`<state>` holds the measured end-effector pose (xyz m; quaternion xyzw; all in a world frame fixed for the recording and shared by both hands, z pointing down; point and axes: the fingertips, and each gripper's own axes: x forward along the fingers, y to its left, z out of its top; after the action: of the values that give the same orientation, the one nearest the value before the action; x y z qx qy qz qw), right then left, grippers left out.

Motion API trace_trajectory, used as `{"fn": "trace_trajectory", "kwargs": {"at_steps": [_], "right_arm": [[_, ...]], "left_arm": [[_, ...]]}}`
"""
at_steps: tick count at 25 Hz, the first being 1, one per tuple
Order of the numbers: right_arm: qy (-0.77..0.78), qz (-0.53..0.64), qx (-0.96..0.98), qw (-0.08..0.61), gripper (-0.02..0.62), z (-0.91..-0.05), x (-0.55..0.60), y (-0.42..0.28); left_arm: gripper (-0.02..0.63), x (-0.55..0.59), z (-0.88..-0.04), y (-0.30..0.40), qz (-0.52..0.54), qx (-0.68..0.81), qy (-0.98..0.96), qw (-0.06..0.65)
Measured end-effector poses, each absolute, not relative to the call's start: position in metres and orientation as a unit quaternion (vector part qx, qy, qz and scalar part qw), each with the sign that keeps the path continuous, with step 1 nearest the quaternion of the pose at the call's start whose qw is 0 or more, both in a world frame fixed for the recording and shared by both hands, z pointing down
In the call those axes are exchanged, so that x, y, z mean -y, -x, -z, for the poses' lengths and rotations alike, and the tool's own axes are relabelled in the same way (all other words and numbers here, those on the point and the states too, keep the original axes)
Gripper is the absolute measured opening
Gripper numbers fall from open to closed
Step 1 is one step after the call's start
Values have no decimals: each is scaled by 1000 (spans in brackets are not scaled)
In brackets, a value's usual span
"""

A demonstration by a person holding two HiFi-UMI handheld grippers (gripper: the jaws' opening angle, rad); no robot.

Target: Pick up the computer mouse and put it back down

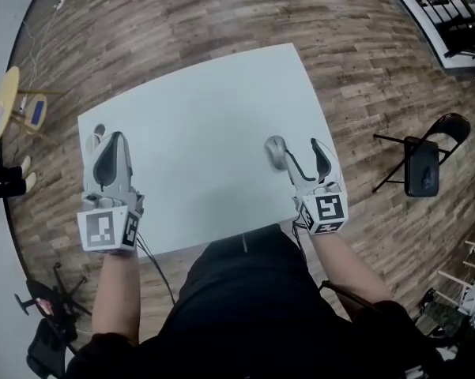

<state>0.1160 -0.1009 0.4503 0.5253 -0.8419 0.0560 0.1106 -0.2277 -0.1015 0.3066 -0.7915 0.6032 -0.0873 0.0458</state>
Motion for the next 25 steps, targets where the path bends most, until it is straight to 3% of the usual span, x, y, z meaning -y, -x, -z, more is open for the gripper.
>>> {"fn": "trace_trajectory", "kwargs": {"at_steps": [25], "right_arm": [[-524, -130, 823, 176, 305, -539, 97, -100]], "left_arm": [[3, 114, -357, 229, 140, -582, 801, -4]]}}
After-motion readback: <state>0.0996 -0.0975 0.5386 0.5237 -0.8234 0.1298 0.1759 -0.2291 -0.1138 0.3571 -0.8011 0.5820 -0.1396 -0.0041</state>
